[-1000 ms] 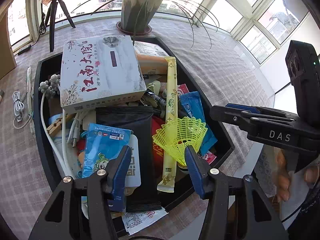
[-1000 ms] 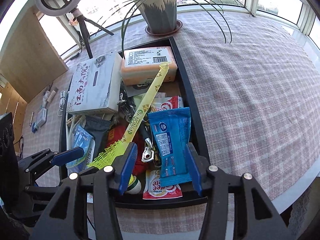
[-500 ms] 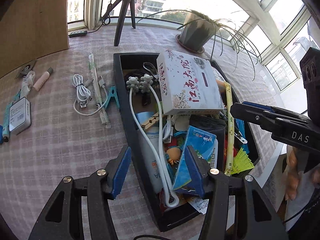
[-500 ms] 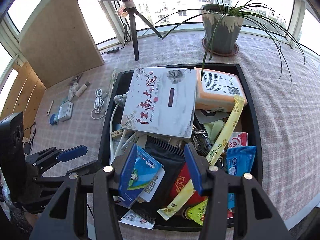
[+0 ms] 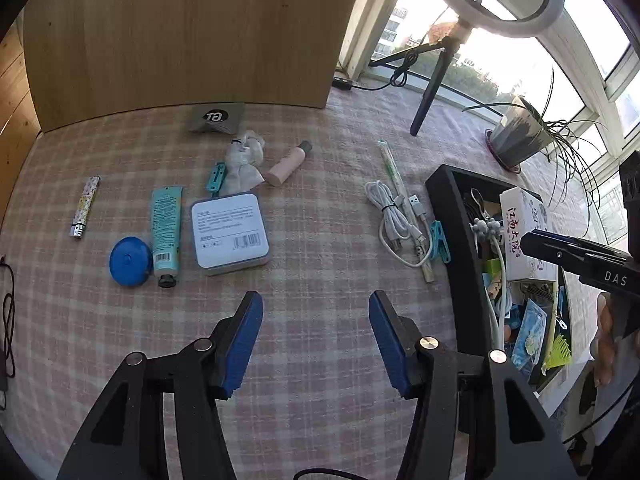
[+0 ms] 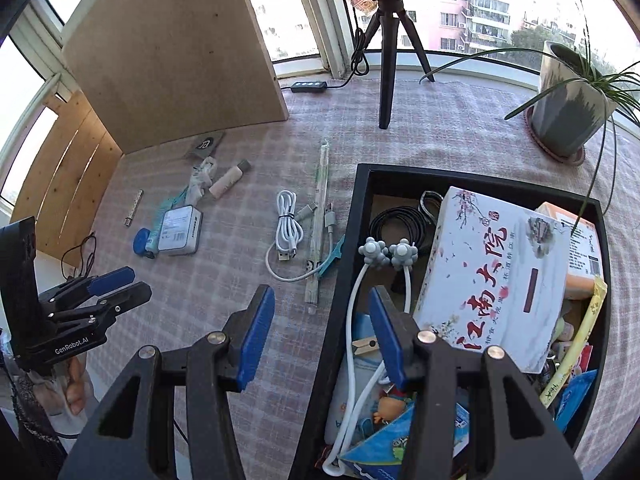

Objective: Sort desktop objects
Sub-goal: 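Grasp the patterned lighter with the left gripper while the right gripper grasps the white USB cable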

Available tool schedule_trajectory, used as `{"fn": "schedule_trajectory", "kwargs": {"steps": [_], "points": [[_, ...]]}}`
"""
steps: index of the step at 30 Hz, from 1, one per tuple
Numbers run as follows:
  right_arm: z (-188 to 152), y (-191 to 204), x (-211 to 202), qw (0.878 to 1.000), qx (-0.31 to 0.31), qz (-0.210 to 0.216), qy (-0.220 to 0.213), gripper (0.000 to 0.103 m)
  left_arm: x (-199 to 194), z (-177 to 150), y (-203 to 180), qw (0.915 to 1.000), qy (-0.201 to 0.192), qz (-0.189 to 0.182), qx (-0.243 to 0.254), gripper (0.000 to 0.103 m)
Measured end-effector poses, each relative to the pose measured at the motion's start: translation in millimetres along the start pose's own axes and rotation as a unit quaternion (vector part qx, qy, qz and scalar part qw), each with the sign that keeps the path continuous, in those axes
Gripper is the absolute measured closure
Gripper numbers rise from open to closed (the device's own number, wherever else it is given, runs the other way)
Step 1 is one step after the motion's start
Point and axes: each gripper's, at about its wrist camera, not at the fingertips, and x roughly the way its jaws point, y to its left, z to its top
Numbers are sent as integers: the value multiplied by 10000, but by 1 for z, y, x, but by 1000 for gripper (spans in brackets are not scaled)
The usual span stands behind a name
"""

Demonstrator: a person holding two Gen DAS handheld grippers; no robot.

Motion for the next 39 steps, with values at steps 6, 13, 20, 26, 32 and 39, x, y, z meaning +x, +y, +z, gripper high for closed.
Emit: {"fn": "schedule_trajectory", "kwargs": {"steps": [6, 13, 20, 26, 32, 39], "points": [[30, 27, 52, 9988, -37, -9, 493, 55, 6, 23, 74, 9991, 32, 210, -380, 50], [52, 39, 104, 9948, -124, -408, 924, 55, 24, 54, 156, 9952, 145, 408, -878, 50], [64, 32, 130, 9921, 9, -615, 1094, 58, 57, 76, 218, 9898, 462, 821, -1072, 49], [66, 34, 142, 9908, 81, -526, 1242, 61, 80, 81, 238, 9874, 687, 901, -1105, 49], [69, 35, 148, 9898, 75, -523, 1322, 62, 91, 80, 237, 9883, 685, 894, -1026, 57], [72, 35, 162, 9874, 66, -566, 1477, 74, 88, 76, 245, 9874, 555, 849, -1213, 81]]}}
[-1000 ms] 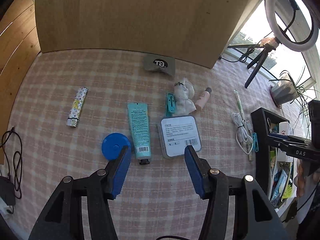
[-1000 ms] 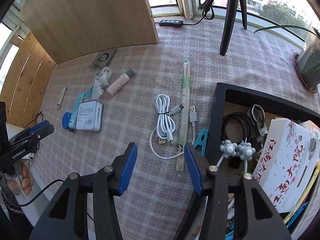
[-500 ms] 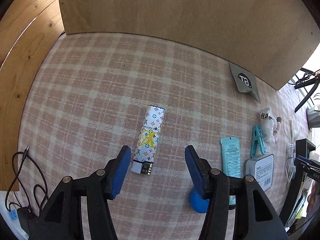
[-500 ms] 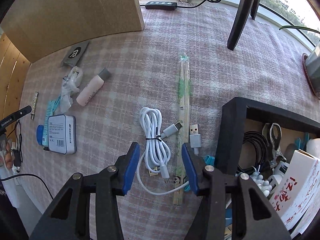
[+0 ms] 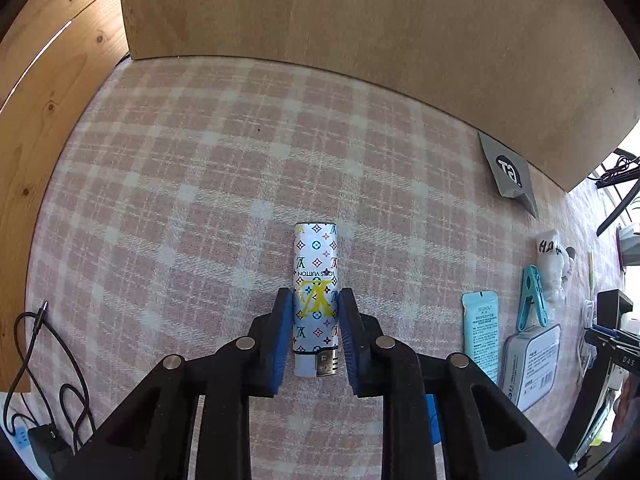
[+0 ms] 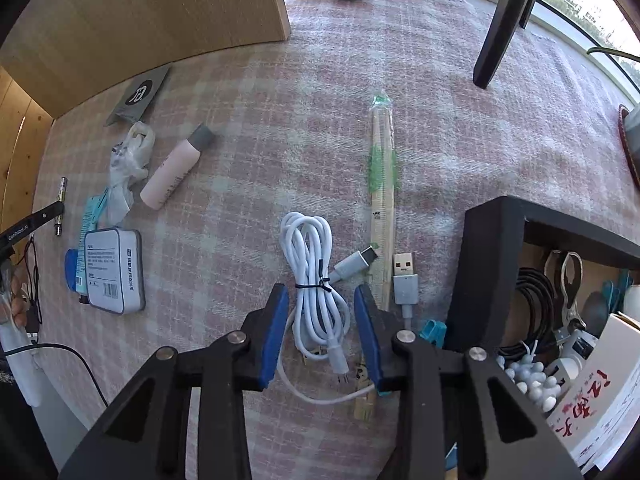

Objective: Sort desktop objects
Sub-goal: 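Grasp the patterned lighter with the left gripper while the right gripper grasps the white USB cable, then carry the lighter and USB cable into the black tray and open both grippers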

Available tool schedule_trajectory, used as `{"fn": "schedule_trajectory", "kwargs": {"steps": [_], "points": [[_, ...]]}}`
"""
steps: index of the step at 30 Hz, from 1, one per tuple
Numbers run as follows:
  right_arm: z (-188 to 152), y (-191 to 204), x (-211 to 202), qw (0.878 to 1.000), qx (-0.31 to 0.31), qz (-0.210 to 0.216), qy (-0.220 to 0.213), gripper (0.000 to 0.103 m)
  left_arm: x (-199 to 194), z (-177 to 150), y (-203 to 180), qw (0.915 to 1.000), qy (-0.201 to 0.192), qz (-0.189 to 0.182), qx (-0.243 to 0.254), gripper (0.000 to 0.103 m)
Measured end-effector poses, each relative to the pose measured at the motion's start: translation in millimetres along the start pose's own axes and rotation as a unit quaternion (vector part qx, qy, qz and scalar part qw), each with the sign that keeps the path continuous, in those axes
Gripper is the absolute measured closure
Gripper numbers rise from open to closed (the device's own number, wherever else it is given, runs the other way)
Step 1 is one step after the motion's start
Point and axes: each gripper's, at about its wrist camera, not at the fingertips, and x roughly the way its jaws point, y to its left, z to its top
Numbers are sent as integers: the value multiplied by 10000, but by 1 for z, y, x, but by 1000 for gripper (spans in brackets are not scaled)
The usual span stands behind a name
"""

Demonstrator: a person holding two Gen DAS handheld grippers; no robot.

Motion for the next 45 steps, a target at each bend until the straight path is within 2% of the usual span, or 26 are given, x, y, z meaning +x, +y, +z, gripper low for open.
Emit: {"fn": "schedule_trajectory", "kwargs": {"steps": [6, 9, 18, 22, 26, 33, 36, 45], "points": [[-3, 6, 8, 9999, -92, -56, -27, 78, -1, -8, -1, 10000, -16, 18, 22, 81], [-6, 4, 4, 9999, 29, 127, -47, 79, -3, -14, -2, 10000, -4, -13, 6, 81], [-11, 1, -31, 9979, 142, 413, -480, 80, -25, -37, -1, 9999, -134, -70, -16, 81], [-19, -1, -49, 9960, 175, 618, -625, 80, -42, -49, -7, 9997, -230, -71, 70, 81], [-35, -3, -67, 9945, 74, 641, -824, 80, -62, -66, -22, 9991, -329, -110, 258, 81], [-71, -36, -101, 9914, 188, 716, -1082, 80, -96, -102, -65, 9964, -444, -349, 624, 81], [-88, -55, -114, 9895, 312, 721, -1213, 80, -107, -93, -98, 9939, -489, -482, 862, 81], [-144, -126, -147, 9847, 678, 567, -1504, 80, -135, -153, -217, 9785, -412, -1009, 1751, 81]]}}
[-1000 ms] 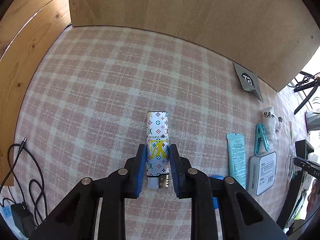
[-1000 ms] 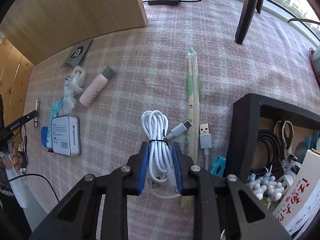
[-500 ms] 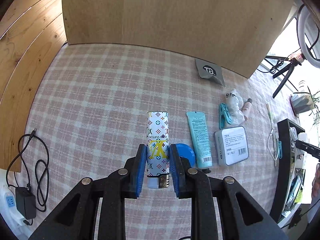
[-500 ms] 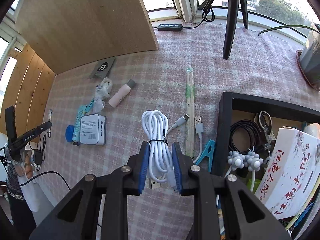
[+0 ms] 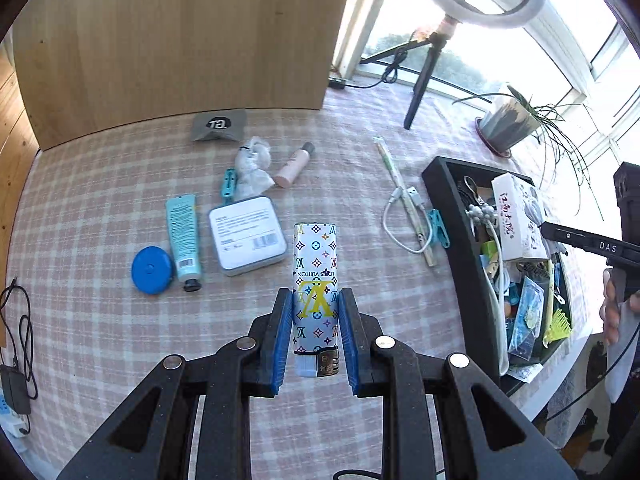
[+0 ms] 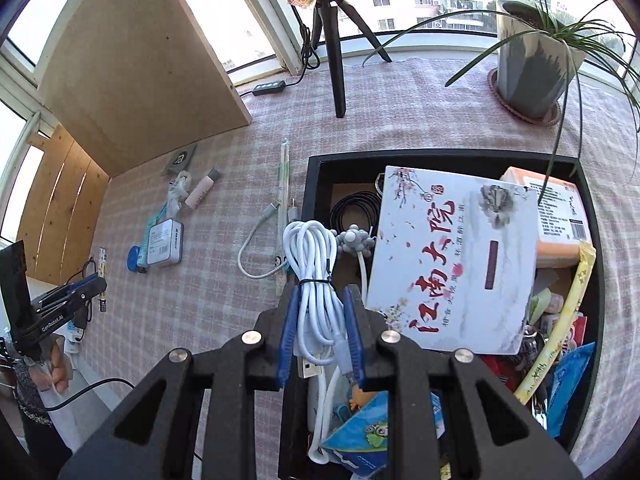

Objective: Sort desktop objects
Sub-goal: 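Carry the lighter and USB cable into the black tray and open both grippers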

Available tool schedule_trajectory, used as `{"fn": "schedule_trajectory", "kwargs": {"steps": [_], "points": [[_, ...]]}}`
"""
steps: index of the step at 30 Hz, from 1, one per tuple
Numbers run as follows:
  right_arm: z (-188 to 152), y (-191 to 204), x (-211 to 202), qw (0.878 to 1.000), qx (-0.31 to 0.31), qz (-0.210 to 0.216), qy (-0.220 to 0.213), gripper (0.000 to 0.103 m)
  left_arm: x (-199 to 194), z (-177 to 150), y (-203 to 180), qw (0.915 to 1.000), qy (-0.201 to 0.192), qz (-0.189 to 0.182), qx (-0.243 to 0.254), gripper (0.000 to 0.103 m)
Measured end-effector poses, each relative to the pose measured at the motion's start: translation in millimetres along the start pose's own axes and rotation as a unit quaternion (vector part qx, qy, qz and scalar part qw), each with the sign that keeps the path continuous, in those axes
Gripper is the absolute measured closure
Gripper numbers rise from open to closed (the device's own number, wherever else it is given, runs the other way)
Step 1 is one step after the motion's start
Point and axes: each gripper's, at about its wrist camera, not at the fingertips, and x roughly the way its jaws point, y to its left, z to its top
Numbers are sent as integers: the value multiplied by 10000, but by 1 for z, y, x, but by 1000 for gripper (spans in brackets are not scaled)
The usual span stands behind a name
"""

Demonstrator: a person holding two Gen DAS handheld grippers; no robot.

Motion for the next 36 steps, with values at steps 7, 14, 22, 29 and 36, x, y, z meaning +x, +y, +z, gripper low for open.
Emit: {"fn": "schedule_trajectory", "kwargs": {"steps": [7, 14, 22, 29, 36], "points": [[-32, -68, -34, 9987, 438, -187, -167, 80, 17, -10, -114, 9959, 192, -535, 708, 81], [-58, -133, -53, 9951, 860, -429, -240, 80, 38, -17, -222, 9854, 368, -1021, 1309, 81], [-78, -180, -62, 9911, 1167, -586, -242, 80, 62, -24, -312, 9729, 587, -1327, 1802, 81], [-83, -183, -60, 9933, 1051, -469, -110, 79, 75, -26, -346, 9676, 769, -1394, 1959, 77], [-84, -181, -58, 9935, 1073, -365, -99, 70, 69, -27, -340, 9722, 638, -1195, 1911, 61]]}}
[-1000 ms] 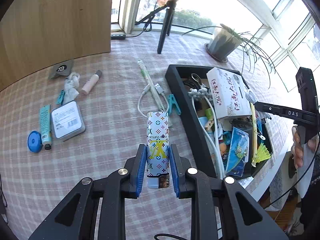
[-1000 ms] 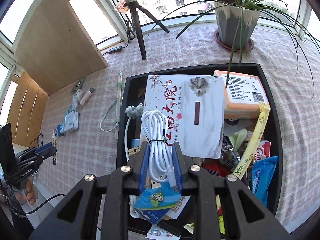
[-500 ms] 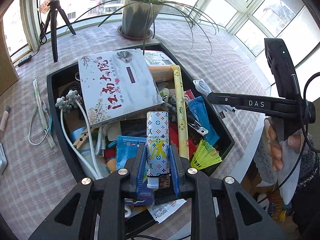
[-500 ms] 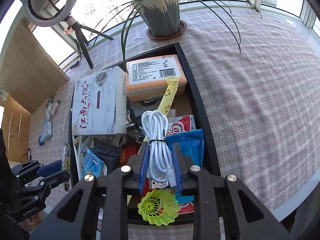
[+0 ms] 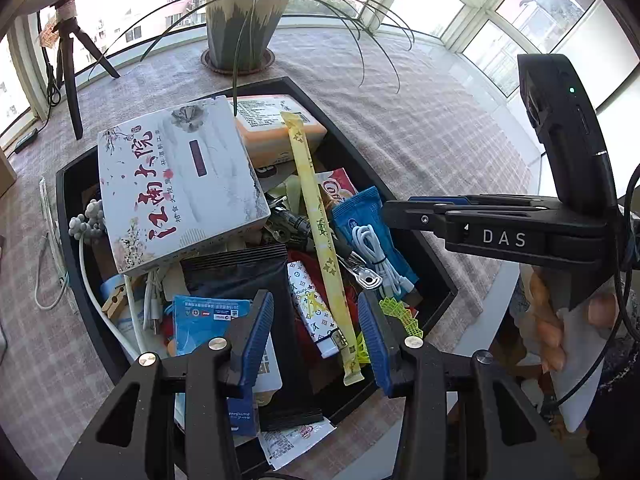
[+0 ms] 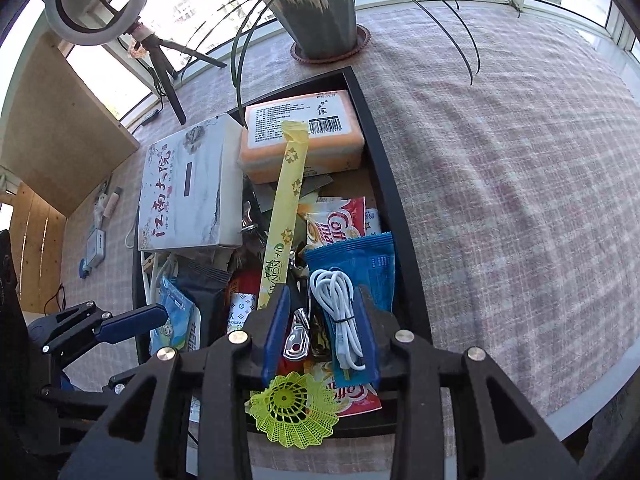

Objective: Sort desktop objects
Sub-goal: 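Carry the lighter and USB cable into the black tray and open both grippers, then grasp the white plastic bag with the left gripper while the right gripper grasps the pink bottle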

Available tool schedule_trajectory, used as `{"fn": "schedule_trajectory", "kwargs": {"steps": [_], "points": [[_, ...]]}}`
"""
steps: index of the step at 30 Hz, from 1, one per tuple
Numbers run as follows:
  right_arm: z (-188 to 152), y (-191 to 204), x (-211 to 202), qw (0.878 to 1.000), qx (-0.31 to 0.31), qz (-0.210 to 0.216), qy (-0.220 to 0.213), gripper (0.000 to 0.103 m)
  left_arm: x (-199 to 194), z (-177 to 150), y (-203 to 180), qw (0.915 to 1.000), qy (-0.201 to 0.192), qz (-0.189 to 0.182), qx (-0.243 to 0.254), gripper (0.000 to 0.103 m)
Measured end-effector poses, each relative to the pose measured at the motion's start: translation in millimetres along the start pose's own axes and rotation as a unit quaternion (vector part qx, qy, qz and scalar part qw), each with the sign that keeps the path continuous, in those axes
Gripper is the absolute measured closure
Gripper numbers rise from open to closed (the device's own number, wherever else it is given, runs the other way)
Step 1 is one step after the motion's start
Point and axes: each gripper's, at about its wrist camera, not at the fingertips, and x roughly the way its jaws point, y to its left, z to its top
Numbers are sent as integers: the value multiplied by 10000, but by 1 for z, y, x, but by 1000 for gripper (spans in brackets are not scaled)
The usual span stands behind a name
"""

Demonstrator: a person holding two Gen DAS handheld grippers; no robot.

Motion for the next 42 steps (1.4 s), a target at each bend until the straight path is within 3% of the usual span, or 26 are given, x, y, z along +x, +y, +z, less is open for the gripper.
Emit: {"fn": "schedule_trajectory", "kwargs": {"steps": [8, 16, 28, 33, 37, 42], "points": [[6, 33, -4, 9994, -322, 57, -147, 70, -30, -16, 49, 9986, -128, 283, -435, 61], [15, 98, -2, 9958, -809, 159, -390, 66, -70, -37, 136, 9922, -317, 622, -1030, 61], [41, 221, 34, 9919, -1097, 635, -4, 66, -130, -63, 298, 9686, -631, 1260, -2047, 61], [57, 268, 60, 9903, -1031, 895, 265, 66, -140, -71, 364, 9567, -651, 1299, -2520, 61], [72, 304, 86, 9897, -858, 1039, 488, 66, -137, -70, 405, 9523, -584, 1338, -2678, 62], [86, 350, 124, 9889, -968, 906, 666, 66, -118, -63, 435, 9537, -445, 1201, -2722, 62]]}}
